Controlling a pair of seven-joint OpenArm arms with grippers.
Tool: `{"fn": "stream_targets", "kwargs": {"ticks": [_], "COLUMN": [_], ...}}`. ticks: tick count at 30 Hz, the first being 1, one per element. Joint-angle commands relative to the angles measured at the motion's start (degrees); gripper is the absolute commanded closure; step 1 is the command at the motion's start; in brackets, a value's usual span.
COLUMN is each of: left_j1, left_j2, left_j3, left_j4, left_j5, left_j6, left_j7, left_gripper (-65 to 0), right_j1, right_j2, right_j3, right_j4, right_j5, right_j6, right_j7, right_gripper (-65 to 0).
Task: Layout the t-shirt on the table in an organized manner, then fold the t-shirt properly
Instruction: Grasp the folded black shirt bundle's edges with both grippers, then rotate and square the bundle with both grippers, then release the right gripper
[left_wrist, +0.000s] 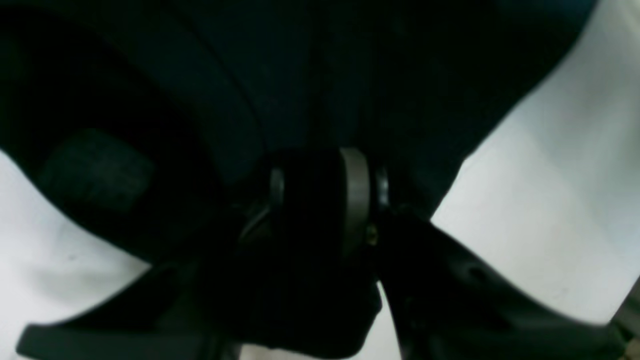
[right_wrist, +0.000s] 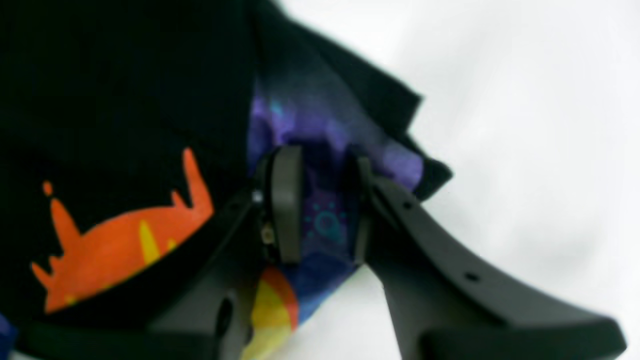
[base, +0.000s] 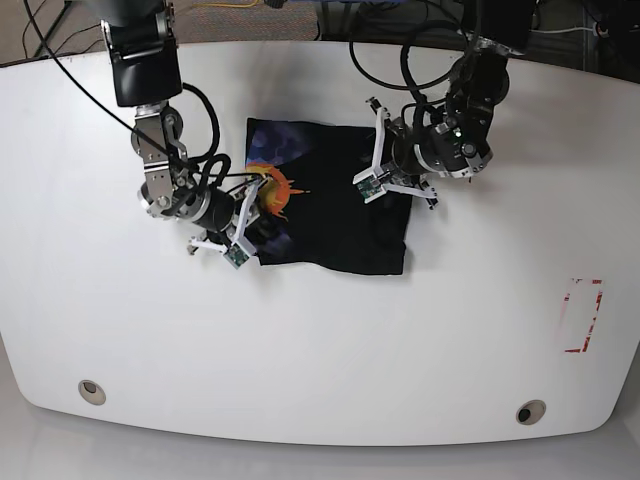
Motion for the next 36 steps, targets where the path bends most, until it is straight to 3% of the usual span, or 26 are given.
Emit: {"fn": "stream_targets", "kwargs": {"ticks": [1,5,10,19,28,36], "left_j1": [-2.77,-5.49,-9.18,-14.90,-19.12,-20.44], "left_j2": [-0.89,-2.03,-4.67,-7.57,-8.54,-8.45], "left_j3": [-0.12,-0.21,-0.12,-0.12,-0.21,-0.21], "left_j4": [-0.76,-3.75,-7.27,-10.96,-14.21,-14.39], "left_j5": [1.45,1.72,1.54,1.63,1.54,1.45], "left_j6": [0.18,0.18,0.18,0.18,0.18,0.18], "left_j7": [0.83,0.83,0.83,0.74,0.74,0.74], "left_gripper": [-11.3,-11.3,-11.3,-11.3,-11.3,-11.4], "right_j1": [-1.63,-8.22,-14.64,-22.73,-24.75,-24.40], "right_j2": [0.53,-0.43,-4.39,-10.02,-14.67,-14.94], "right_j3": [0.16,3.06,7.02,7.81,5.52,1.31], "right_j4": [2.10,6.76,12.39,19.16,21.89,22.24], "right_j5": [-0.45,-0.45,-0.71,-0.89,-0.89,-0.71], "right_j6": [0.97,0.97,0.97,0.97,0.97,0.97], "right_j7": [-1.51,-1.51,-1.86,-1.95,-4.76,-5.11], "right_gripper": [-13.0,-13.0,-13.0,-13.0,-13.0,-13.0]}}
